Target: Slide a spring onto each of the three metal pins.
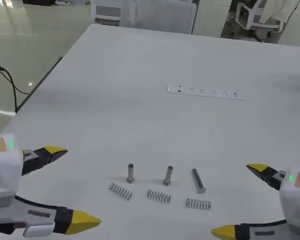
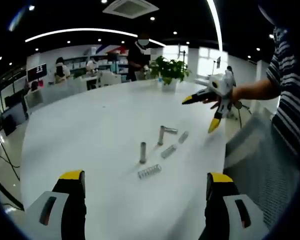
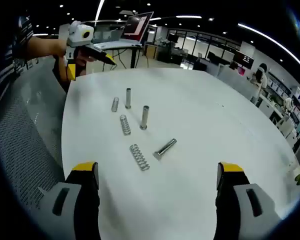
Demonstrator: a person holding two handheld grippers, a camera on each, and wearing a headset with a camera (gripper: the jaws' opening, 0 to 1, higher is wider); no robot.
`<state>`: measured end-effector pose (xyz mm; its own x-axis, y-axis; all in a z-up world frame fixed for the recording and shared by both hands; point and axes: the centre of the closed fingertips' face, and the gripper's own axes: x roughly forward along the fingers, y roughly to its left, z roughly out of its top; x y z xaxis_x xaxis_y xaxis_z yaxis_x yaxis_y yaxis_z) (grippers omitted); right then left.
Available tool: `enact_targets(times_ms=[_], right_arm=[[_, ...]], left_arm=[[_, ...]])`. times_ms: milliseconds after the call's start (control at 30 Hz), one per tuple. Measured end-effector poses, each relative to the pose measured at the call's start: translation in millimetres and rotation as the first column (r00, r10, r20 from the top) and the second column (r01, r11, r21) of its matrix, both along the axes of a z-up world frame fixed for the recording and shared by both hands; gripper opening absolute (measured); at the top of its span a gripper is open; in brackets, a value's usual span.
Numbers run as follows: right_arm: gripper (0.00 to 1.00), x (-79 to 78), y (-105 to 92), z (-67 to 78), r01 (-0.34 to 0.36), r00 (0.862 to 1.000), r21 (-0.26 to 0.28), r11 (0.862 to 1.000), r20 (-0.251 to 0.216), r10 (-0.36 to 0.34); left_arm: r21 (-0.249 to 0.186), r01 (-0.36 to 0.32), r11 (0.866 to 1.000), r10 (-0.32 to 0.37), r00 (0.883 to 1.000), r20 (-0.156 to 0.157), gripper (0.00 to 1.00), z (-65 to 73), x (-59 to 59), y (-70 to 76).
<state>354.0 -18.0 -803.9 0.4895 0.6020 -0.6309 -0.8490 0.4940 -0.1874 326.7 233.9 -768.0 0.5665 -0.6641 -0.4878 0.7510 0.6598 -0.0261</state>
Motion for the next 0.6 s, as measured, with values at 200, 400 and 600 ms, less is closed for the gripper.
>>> enact_targets(times_ms=[200, 400, 600], right_arm=[[0.98, -0.3, 1.1, 0.3, -0.008, 1.000, -0.003, 1.000, -0.003, 0.008], [0.98, -0.2, 1.7, 0.1, -0.010, 1.000, 0.002, 1.000, -0.011, 0.010], [0.98, -0.2, 3.6, 1.7, -0.016, 1.000, 0.007, 1.000, -0.016, 0.016]], left_arm=[[0.000, 0.001, 1.000, -0.001, 1.000, -0.002, 0.98, -0.4, 2.2, -0.7], [0.003, 0.002, 1.000, -0.002, 1.000, -0.003, 0.98, -0.8, 2.9, -0.8], [0.003, 0.003, 1.000, -0.003, 1.000, -0.004, 0.98, -0.9, 2.2, -1.2]])
